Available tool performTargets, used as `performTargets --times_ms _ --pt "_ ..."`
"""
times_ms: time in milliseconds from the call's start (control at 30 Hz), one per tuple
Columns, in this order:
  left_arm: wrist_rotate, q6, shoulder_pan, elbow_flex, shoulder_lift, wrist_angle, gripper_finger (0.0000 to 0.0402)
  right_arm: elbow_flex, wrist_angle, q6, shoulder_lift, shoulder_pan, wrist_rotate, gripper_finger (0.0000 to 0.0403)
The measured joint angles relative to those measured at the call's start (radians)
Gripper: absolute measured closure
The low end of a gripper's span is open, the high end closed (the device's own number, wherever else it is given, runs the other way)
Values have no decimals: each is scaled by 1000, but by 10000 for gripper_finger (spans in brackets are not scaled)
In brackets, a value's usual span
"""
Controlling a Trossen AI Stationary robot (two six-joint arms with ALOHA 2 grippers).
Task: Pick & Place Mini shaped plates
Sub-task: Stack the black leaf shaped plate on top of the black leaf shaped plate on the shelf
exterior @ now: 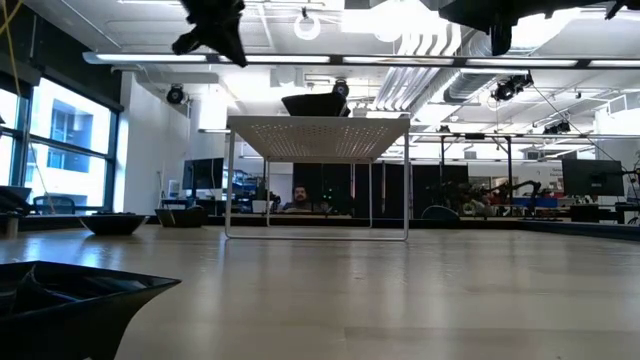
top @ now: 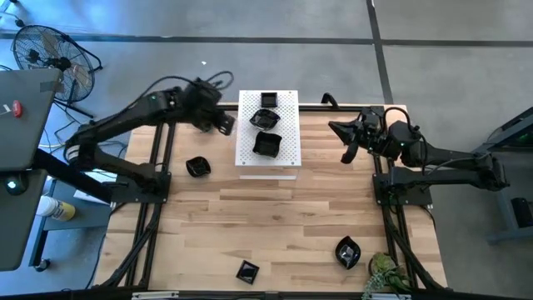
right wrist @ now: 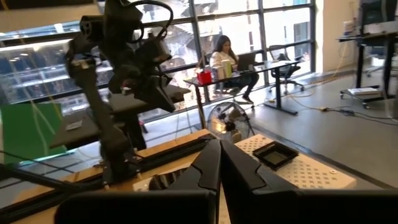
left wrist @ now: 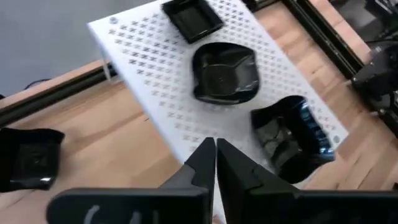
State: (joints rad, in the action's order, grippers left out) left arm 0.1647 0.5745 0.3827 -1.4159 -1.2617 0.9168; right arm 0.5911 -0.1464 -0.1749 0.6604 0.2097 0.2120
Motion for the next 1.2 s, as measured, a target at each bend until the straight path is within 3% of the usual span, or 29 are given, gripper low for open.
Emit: performTargets --times_ms 267,500,767,1067,1200 --pt "-176 -183 210 167 100 -70 400 0 55 -19 4 0 44 401" --pt "-358 -311 295 425 212 -325 401 46 228 -167 30 -4 45 401" --pt "-374 -311 305 697 411 -468 401 203 520 -300 147 -123 13 401" --pt "-338 -282 305 835 589 -473 401 275 809 -626 282 -405 -338 380" --pt "-333 -282 305 847 604 -472 401 271 888 -617 364 -519 -435 351"
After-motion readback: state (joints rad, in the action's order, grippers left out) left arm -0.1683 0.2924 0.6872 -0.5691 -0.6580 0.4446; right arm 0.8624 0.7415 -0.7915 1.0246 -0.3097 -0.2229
